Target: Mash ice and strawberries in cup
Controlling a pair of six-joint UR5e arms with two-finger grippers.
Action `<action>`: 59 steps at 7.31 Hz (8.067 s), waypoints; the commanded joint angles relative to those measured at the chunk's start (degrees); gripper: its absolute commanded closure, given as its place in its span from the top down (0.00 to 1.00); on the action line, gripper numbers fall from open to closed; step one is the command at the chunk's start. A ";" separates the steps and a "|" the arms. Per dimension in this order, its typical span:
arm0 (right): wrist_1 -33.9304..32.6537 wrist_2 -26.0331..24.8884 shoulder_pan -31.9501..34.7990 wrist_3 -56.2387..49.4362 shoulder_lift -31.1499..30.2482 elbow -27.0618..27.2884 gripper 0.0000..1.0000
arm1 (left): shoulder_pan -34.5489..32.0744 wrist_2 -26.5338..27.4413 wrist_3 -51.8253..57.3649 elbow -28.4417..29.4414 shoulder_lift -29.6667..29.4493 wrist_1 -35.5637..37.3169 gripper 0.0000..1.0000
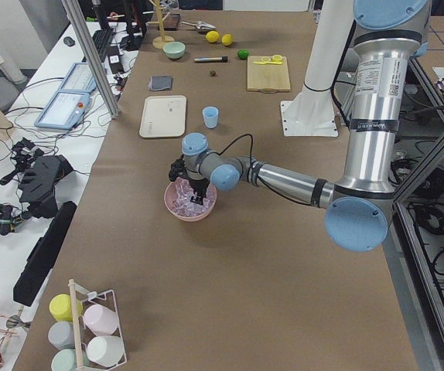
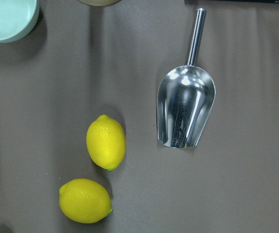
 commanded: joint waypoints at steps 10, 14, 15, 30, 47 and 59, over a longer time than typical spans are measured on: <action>-0.58 0.68 0.00 0.09 -0.38 2.37 1.00 | -7.30 -1.24 -25.50 -4.47 -14.93 0.17 0.00; -0.59 0.50 -0.26 0.09 0.41 1.76 1.00 | 11.64 14.35 -48.74 -3.86 -28.93 0.17 0.00; -0.59 0.33 -0.26 0.09 0.33 1.76 1.00 | 15.95 19.01 -51.65 -3.77 -30.17 0.17 0.00; -0.59 0.06 -0.26 0.00 -0.46 1.14 1.00 | 21.13 24.20 -49.17 -1.38 -31.16 -0.04 0.97; -0.15 0.06 -0.26 -0.53 -0.99 1.32 1.00 | 0.70 13.61 -33.23 -3.61 -0.92 -1.83 0.97; -0.06 0.06 -0.26 -0.53 -2.57 2.81 1.00 | 3.52 13.61 -36.12 -4.47 0.14 -2.38 0.96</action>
